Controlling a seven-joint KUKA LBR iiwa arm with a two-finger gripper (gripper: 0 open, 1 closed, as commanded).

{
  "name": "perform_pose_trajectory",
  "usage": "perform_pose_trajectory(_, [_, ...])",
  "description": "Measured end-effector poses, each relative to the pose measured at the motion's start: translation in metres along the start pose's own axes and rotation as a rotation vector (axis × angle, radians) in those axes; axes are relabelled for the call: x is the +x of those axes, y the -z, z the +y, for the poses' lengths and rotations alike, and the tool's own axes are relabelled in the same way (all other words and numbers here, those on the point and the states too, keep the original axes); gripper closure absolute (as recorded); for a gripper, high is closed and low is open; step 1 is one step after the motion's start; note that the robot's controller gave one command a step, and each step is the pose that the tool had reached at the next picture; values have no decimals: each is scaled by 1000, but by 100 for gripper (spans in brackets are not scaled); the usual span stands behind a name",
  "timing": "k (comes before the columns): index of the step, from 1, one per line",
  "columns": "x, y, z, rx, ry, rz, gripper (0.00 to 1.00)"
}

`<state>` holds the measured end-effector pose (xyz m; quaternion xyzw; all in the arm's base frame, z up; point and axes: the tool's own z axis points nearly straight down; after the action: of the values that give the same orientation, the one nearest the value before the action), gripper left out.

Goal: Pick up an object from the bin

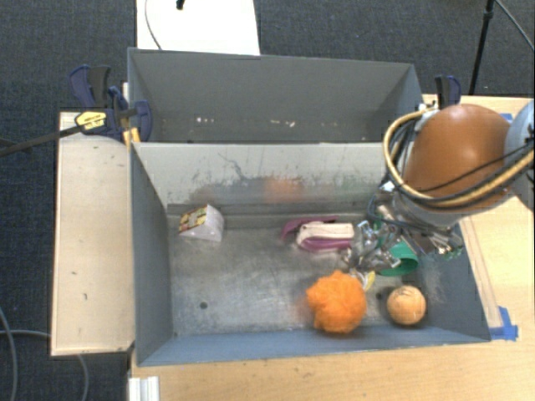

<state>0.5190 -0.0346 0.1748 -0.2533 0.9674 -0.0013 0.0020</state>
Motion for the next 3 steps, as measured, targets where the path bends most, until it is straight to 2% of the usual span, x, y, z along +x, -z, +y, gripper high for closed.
perform_pose_trajectory(1, [-18,3,-24,-6,174,0,100])
perform_pose_trajectory(2, [24,-15,26,-5,-27,2,0])
perform_pose_trajectory(3, [24,-15,25,-3,-28,1,0])
